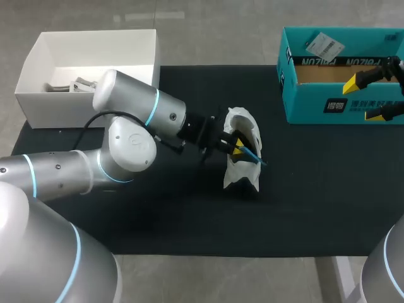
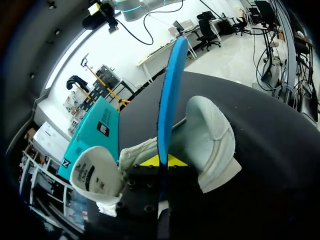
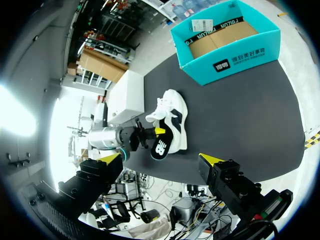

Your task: Take the shoe out of the shoebox, open the shoe tongue, remove and reinsert the insole, then place the shoe into the shoebox

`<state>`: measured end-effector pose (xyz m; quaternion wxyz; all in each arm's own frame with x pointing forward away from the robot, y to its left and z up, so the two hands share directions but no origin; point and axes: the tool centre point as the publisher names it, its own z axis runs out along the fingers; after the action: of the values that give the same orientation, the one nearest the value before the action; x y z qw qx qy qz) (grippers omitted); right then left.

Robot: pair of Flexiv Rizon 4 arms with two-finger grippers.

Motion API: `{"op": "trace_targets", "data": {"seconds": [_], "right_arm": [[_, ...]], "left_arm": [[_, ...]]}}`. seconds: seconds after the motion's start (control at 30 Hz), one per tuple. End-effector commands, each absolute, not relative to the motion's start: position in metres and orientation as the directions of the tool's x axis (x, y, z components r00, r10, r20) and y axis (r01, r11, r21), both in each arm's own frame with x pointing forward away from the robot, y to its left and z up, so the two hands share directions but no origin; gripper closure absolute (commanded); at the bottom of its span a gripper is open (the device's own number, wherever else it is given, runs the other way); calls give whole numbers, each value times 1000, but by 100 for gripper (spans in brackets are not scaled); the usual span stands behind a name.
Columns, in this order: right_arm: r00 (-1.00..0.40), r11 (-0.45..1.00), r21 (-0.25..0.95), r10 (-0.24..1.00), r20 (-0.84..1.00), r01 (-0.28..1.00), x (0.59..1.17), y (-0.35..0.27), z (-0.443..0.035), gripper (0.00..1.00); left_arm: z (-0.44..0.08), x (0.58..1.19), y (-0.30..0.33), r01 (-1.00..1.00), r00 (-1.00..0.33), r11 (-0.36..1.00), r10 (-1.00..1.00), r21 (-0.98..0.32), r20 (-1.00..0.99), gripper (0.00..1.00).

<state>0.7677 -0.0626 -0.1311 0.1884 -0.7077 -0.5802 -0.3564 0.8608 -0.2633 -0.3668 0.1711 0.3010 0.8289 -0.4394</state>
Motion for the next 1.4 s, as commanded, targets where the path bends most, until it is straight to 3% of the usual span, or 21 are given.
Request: {"op": "trace_targets", "data": {"seconds": [0.03,0.1,0.13,0.2,0.23,0.37,0.57,0.63,0.67,0.7,0.73,1.4], "right_arm": [[74,-256,146,688,722,955,768,-62,-131,0],[74,-256,146,688,722,955,768,-62,-131,0],[74,-256,146,688,722,955,768,-62,-131,0],[74,-256,146,688,722,955,768,-62,-131,0],[74,-256,146,688,722,955,768,-62,-131,0],[74,-256,146,688,722,955,768,-62,-131,0],[74,-256,146,688,722,955,768,-62,-131,0],[74,-256,146,688,722,955,768,-62,-131,0],[74,-256,146,688,722,955,768,-62,-131,0],[74,-256,146,688,722,955,768,-62,-131,0],[74,-256,146,688,722,955,768,-62,-131,0],[74,-256,146,688,722,955,768,-62,-131,0]], "left_arm": [[-372,866,-273,642,-766,448,350,-622,-539,100],[-370,865,-271,638,-770,449,349,-626,-534,100],[-369,864,-271,636,-771,447,350,-628,-532,88],[-369,864,-271,636,-771,447,350,-628,-532,88],[-362,858,-267,638,-770,427,355,-641,-530,64],[-345,845,-262,650,-759,383,365,-656,-539,60],[-333,834,-260,672,-739,348,378,-654,-558,65],[-327,829,-261,688,-723,330,391,-646,-570,78],[-327,829,-261,688,-723,330,391,-646,-570,78],[-329,828,-264,692,-718,326,401,-644,-569,97],[-332,828,-265,697,-712,324,411,-639,-569,100],[-358,849,-269,726,-684,459,405,-512,-607,100]]}}
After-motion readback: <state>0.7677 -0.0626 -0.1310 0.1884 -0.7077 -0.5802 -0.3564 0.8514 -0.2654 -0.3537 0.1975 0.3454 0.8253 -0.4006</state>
